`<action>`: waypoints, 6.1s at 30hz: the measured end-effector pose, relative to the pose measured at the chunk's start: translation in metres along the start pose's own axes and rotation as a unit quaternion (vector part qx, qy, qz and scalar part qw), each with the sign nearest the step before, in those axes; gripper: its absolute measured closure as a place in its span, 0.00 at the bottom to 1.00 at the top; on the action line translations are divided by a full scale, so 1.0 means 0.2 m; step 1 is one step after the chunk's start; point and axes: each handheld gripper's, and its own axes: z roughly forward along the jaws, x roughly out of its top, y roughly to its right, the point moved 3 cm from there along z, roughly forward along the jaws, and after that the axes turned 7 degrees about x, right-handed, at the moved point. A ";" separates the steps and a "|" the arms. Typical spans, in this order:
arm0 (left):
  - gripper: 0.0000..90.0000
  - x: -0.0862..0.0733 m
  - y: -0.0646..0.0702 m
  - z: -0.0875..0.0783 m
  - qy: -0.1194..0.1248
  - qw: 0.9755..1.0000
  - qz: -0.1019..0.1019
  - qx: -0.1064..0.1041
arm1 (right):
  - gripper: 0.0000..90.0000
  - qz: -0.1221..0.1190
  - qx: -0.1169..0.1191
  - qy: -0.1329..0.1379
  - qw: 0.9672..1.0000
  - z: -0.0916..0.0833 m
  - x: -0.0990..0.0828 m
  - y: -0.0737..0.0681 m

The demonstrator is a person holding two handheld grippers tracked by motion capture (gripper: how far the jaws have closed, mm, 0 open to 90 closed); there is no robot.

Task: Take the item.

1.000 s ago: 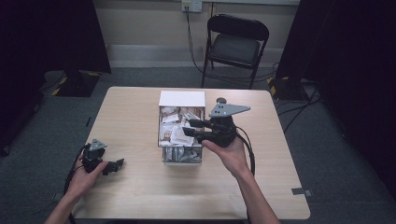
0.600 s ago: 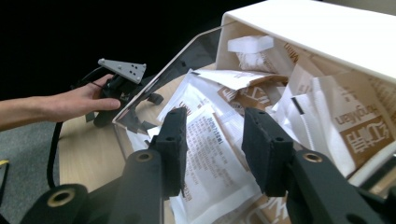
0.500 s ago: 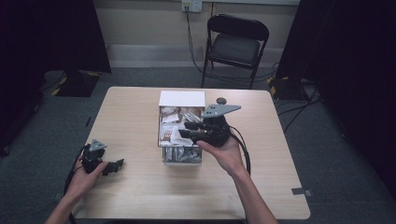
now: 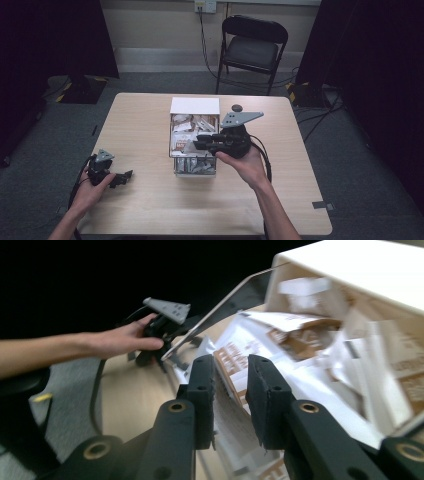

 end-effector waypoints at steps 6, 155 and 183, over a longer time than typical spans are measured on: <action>0.00 0.00 0.00 0.00 0.000 1.000 0.000 0.000 | 0.86 -0.005 0.005 -0.009 1.000 0.02 -0.01 -0.01; 0.00 0.00 0.00 0.00 -0.002 1.000 0.002 0.001 | 0.99 0.066 -0.132 0.093 0.985 -0.47 -0.17 0.24; 0.00 0.00 0.00 0.00 -0.002 1.000 0.002 0.001 | 0.99 0.125 -0.147 0.034 0.981 -0.32 -0.44 0.44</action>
